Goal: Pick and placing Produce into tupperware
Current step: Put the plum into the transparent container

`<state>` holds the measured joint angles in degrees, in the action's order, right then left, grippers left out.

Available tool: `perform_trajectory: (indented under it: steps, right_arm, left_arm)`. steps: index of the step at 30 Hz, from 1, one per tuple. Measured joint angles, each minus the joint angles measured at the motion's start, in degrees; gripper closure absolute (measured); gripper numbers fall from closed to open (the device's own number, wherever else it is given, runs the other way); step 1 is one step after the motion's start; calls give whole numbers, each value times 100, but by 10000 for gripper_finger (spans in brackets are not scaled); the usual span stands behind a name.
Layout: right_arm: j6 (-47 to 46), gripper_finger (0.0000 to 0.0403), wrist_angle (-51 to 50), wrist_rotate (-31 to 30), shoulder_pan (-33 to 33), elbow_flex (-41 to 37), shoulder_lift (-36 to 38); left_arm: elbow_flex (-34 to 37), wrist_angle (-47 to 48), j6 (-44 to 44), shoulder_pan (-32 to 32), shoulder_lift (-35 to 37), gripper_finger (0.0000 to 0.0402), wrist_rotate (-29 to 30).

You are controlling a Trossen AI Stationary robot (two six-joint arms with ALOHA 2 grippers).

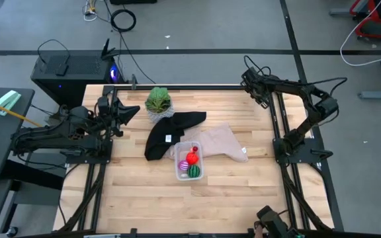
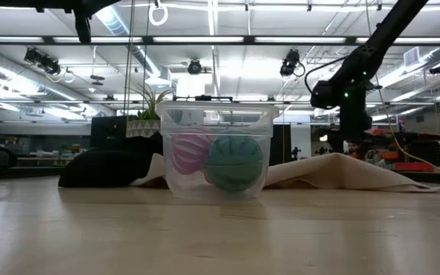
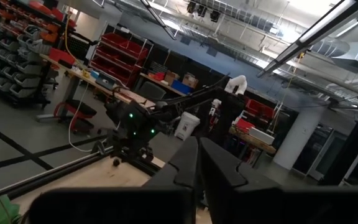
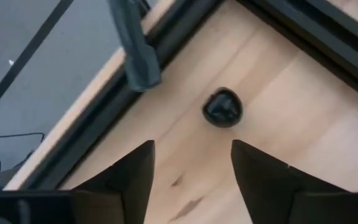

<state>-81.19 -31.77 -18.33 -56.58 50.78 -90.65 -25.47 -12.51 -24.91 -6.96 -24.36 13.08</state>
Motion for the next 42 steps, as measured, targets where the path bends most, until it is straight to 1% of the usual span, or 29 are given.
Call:
perform_trajectory:
  steps: [3,6,9,14,23,28,35,38,42]
  right_arm:
    - [109,203,-294,-30,-53,309,0]
    - [486,219,-608,-59,-191,594,-17]
    - [848,230,-1055,54,-370,749,-97]
    - [991,233,-924,309,-402,774,-232]
    - [1138,211,-927,369,-404,774,-470]
    - [1241,185,-888,387,-409,774,-535]
    - [1262,153,-921,387,-403,774,-535]
    - [1150,150,-1125,384,-400,774,-535]
    - [1042,154,-1117,297,-402,774,-535]
  left_arm:
    - [0,0,0,0,0,384,0]
    - [0,0,2,0,0,385,0]
    - [0,0,4,0,2,382,0]
    - [0,9,7,2,0,374,0]
    - [0,35,4,2,2,380,0]
    - [0,37,7,2,0,383,0]
    - [0,37,2,2,0,374,0]
    - [0,18,0,2,1,372,0]
    - [0,-9,-77,2,0,378,0]
